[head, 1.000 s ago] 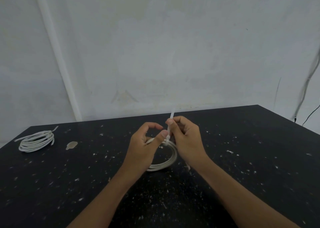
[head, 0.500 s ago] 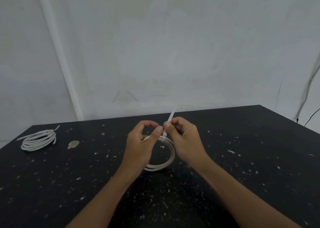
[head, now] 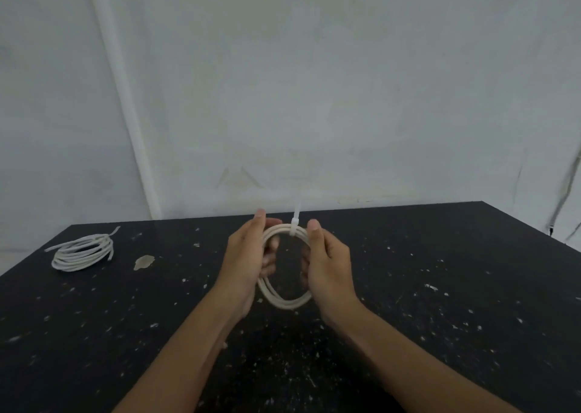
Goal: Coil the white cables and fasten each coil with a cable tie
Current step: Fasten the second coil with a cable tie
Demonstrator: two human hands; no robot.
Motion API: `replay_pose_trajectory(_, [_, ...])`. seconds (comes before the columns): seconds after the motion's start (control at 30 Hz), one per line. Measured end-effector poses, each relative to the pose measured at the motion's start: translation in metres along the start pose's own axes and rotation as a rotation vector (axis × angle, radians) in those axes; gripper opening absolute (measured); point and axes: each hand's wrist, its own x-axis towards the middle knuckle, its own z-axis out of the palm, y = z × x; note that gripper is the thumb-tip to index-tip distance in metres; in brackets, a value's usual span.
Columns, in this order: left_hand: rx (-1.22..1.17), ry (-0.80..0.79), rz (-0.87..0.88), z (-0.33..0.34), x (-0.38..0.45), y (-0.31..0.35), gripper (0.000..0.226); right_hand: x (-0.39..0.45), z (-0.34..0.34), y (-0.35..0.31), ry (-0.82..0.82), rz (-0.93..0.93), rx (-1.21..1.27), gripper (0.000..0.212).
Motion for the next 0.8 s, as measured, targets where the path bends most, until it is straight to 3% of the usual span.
replay_pose_trajectory(0.1, [0.427,0.003,0.222,-0.046,-0.005,0.013,0.023,0.007,0.032,-0.009,-0.059,0.092,0.076,0.044])
replay_pose_trajectory(0.13, [0.559,-0.046,0.288,-0.068,-0.011,0.015,0.036,0.007,0.047,-0.009,-0.088,0.105,0.071,0.045])
replay_pose_trajectory(0.23, [0.924,-0.149,0.277,-0.139,-0.027,0.017,0.121,-0.001,0.102,-0.004,-0.208,0.16,0.062,0.044])
replay_pose_trajectory(0.3, [1.035,-0.115,0.276,-0.186,-0.038,0.016,0.139,-0.011,0.142,0.001,-0.313,0.189,0.081,0.041])
replay_pose_trajectory(0.4, [1.083,0.087,0.276,-0.25,-0.054,0.016,0.138,-0.022,0.2,0.016,-0.46,0.166,-0.012,0.035])
replay_pose_trajectory(0.53, [1.056,0.36,0.168,-0.314,-0.069,-0.002,0.139,-0.039,0.26,0.042,-0.641,-0.038,-0.394,0.03])
replay_pose_trajectory(0.7, [1.315,0.524,-0.085,-0.328,-0.067,-0.017,0.131,-0.046,0.294,0.062,-0.574,-0.174,-0.745,0.032])
replay_pose_trajectory(0.8, [1.399,0.528,-0.159,-0.326,-0.065,-0.018,0.131,-0.042,0.294,0.062,-0.535,-0.102,-0.706,0.031])
